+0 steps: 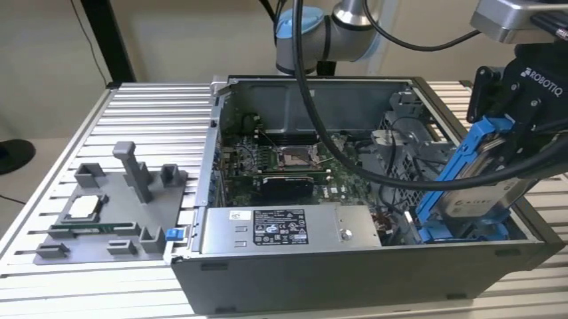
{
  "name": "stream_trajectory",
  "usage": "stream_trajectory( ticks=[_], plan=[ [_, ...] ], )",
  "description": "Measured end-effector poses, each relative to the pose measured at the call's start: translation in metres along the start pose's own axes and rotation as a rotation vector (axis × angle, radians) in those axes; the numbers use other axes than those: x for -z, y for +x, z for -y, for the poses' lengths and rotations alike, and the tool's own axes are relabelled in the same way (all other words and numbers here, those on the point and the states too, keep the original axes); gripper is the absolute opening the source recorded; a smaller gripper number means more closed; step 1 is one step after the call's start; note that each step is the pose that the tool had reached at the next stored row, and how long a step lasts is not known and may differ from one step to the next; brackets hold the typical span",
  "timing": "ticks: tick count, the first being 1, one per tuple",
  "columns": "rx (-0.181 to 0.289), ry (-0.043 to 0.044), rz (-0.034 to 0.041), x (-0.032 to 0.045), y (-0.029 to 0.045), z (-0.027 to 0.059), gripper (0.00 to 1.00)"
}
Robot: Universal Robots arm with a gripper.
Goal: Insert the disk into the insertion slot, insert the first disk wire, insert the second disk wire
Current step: 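Insert the disk into the insertion slot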
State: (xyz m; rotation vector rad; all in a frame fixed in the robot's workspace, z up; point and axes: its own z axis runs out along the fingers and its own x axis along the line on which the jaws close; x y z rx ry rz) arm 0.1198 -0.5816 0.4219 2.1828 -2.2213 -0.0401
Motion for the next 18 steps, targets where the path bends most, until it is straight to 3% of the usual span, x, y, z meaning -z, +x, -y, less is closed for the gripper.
stream_trajectory(
  ticks=[6,18],
  plan=[
    [0.0,0.0014,0.0041,-0.0067,-0.0029,0.0005,0.0],
    [0.001,0.0015,0.0087,-0.0276,-0.005,0.002,0.0]
  ],
)
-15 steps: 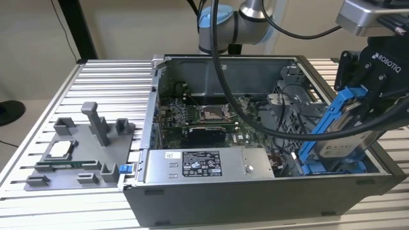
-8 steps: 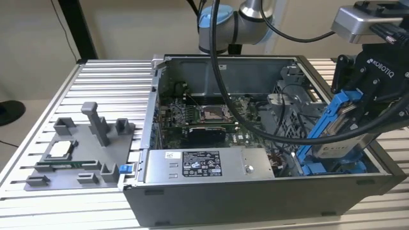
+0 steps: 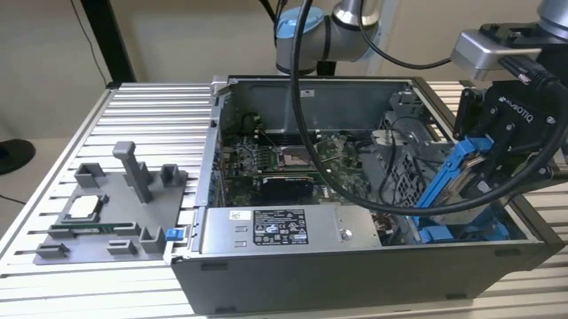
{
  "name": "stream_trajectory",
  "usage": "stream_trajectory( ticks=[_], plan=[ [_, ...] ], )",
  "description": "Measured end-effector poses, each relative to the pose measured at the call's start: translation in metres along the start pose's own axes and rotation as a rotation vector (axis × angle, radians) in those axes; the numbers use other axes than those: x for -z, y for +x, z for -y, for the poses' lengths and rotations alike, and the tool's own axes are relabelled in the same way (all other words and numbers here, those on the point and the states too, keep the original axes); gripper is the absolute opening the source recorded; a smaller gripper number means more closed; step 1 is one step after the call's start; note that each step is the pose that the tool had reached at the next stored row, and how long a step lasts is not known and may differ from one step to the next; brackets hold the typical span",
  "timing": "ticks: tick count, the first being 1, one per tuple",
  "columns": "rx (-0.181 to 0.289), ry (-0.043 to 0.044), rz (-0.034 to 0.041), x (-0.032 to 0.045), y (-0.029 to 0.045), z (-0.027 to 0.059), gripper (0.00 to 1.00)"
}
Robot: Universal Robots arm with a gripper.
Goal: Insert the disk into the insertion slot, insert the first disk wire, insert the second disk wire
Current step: 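Insert the disk into the insertion slot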
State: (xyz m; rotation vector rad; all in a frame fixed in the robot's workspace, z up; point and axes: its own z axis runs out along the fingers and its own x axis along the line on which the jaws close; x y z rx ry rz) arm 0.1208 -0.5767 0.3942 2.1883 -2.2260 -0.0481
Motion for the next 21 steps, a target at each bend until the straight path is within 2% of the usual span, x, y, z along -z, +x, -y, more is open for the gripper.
stream_trajectory(
  ticks=[4,16,17,21],
  plan=[
    [0.0,0.0,0.0005,-0.006,0.0,0.0003,0.0],
    [0.0,0.0,0.0004,-0.0062,0.0,0.0002,0.0],
    [0.0,0.0001,0.0003,-0.0062,0.0,0.0003,1.0],
    [0.0,0.0,0.0005,-0.0062,0.0,0.0003,1.0]
  ],
)
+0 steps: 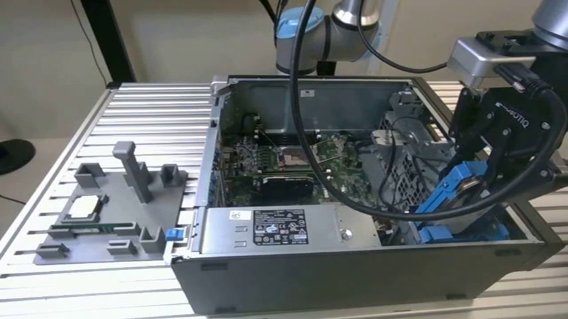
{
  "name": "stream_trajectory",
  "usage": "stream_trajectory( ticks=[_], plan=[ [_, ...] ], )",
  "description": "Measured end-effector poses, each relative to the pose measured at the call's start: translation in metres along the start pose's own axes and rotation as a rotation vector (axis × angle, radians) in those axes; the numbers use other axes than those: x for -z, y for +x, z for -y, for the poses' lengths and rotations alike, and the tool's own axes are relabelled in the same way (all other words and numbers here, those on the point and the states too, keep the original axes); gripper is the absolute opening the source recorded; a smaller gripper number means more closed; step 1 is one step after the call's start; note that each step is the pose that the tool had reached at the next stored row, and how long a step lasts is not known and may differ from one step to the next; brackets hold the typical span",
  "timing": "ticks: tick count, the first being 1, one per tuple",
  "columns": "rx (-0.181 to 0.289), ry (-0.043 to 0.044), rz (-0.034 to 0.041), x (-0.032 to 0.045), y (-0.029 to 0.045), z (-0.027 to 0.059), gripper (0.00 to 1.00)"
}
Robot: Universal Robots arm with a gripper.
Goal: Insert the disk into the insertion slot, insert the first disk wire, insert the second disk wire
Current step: 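Insert the disk into the insertion slot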
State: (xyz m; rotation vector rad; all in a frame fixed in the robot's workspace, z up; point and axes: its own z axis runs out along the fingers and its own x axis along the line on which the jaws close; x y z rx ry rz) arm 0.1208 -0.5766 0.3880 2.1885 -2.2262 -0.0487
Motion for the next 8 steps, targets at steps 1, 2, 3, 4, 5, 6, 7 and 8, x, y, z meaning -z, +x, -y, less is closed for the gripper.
stream_trajectory(
  ticks=[1,2,3,4,5,6,7,8],
  plan=[
    [0.0,0.0,0.0,0.0,0.0,0.0,1.0],
    [0.0,0.0001,0.0003,-0.0002,-0.0002,0.0,1.0],
    [0.0,0.0001,0.0004,-0.0002,-0.0009,0.0,1.0],
    [0.0,0.0004,0.0001,-0.0001,-0.0016,0.0,1.0],
    [0.0,0.0007,0.0002,-0.0001,-0.0021,0.0,1.0],
    [0.0,0.0007,0.0002,-0.0001,-0.0022,0.0,1.0],
    [0.0,0.0007,0.0001,-0.0001,-0.0023,0.0,1.0],
    [0.0,0.0007,0.0001,-0.0001,-0.0023,0.0,1.0]
  ],
)
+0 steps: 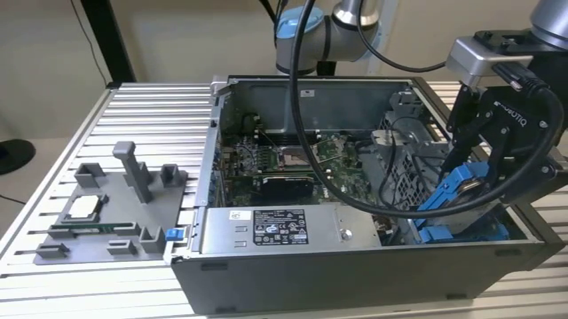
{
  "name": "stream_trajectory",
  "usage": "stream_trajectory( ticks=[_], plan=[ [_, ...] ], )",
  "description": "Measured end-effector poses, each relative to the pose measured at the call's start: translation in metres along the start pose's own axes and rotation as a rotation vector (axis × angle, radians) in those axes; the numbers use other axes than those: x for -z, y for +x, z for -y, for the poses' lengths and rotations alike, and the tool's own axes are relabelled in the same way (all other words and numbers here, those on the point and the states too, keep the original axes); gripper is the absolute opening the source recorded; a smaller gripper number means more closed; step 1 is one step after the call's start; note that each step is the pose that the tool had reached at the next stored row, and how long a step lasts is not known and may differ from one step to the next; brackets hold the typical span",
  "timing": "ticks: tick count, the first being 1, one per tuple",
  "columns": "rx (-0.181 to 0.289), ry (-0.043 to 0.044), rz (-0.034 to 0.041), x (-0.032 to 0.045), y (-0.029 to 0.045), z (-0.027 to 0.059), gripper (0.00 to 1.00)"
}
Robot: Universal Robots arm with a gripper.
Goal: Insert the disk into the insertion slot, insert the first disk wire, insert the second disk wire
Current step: 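Insert the disk into the insertion slot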
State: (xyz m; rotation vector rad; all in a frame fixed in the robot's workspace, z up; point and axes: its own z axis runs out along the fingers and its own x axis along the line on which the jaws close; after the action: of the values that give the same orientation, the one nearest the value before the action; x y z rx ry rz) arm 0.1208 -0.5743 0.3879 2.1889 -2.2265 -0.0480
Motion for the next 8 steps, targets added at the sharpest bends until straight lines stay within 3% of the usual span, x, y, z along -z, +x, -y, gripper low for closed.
stream_trajectory(
  ticks=[5,6,8],
  plan=[
    [0.0,0.0,0.0,0.0,-0.001,0.0,1.0],
    [0.0,0.0,-0.0002,0.0002,-0.0012,0.0,0.0],
    [0.0,0.0,-0.0001,0.0033,-0.0016,-0.0003,0.0]
  ],
)
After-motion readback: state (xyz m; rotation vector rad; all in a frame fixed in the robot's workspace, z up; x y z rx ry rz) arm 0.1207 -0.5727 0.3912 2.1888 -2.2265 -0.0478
